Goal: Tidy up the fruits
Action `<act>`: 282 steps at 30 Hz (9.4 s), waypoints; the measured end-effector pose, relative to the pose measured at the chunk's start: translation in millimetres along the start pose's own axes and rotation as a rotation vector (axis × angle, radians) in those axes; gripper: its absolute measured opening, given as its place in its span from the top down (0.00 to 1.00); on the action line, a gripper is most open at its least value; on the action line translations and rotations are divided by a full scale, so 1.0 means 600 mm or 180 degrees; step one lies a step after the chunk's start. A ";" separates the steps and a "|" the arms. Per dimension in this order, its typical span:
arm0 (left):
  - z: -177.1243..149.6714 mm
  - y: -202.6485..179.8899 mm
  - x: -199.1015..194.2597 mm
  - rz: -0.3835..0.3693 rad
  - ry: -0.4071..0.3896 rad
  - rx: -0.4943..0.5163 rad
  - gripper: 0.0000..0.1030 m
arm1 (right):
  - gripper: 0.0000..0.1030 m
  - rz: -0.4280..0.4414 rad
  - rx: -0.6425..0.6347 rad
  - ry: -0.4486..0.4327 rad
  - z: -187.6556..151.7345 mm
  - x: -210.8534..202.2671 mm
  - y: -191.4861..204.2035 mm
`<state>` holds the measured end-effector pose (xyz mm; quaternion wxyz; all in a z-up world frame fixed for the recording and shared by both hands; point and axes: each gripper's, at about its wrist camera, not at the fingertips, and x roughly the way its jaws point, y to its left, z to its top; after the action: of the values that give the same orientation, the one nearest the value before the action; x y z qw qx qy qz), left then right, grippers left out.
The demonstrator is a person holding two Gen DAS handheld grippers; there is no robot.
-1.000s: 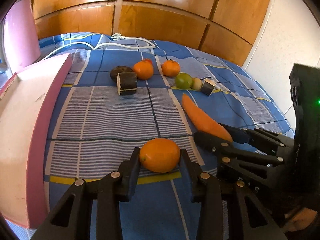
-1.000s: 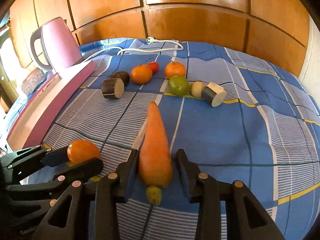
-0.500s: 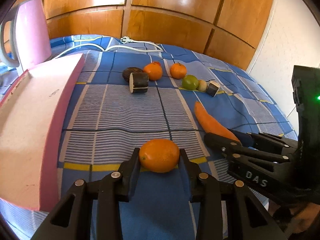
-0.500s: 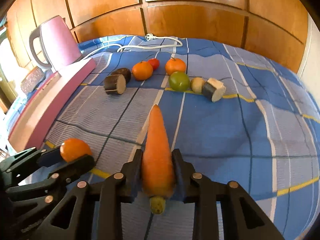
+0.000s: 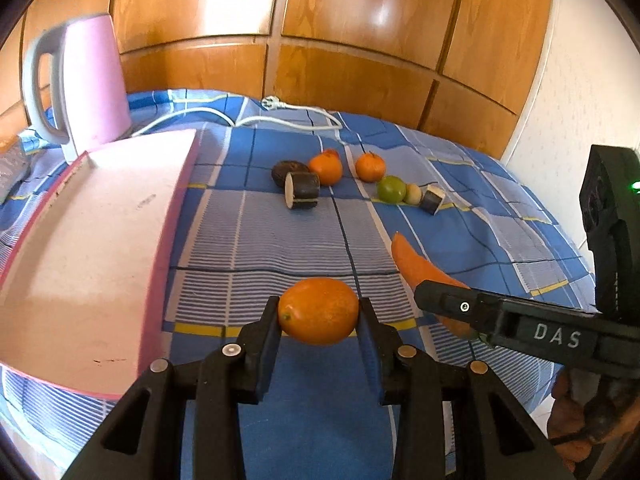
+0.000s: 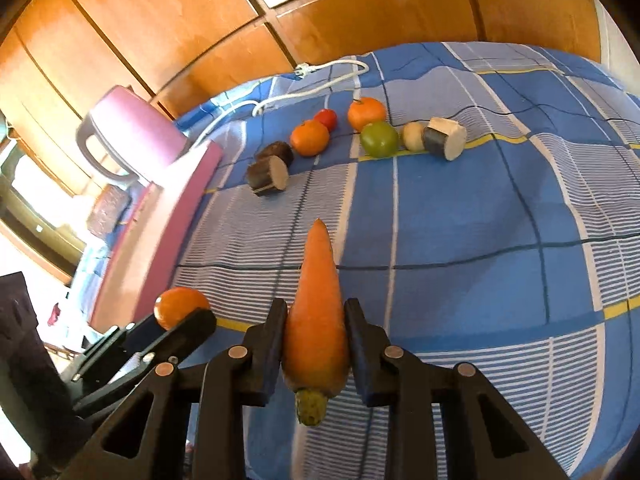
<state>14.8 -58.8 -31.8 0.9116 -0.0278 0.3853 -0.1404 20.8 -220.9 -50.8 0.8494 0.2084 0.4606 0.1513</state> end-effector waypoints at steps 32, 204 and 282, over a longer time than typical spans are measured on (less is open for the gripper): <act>0.070 0.160 -0.084 0.0520 -0.0388 -0.0413 0.64 | 0.72 0.0599 -0.0845 0.0035 0.085 0.039 0.237; 0.038 0.014 0.105 0.0048 0.0093 -0.0263 0.71 | 0.64 -0.0834 -0.0159 -0.0549 0.074 0.054 -0.093; 0.009 -0.009 0.072 0.0383 0.0038 -0.0016 0.74 | 0.62 -0.0943 -0.0426 -0.0370 0.072 0.051 -0.048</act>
<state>46.0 -76.1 -57.3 0.9160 -0.0060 0.3921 -0.0846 75.1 -241.5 -65.9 0.8996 0.0897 0.4253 0.0425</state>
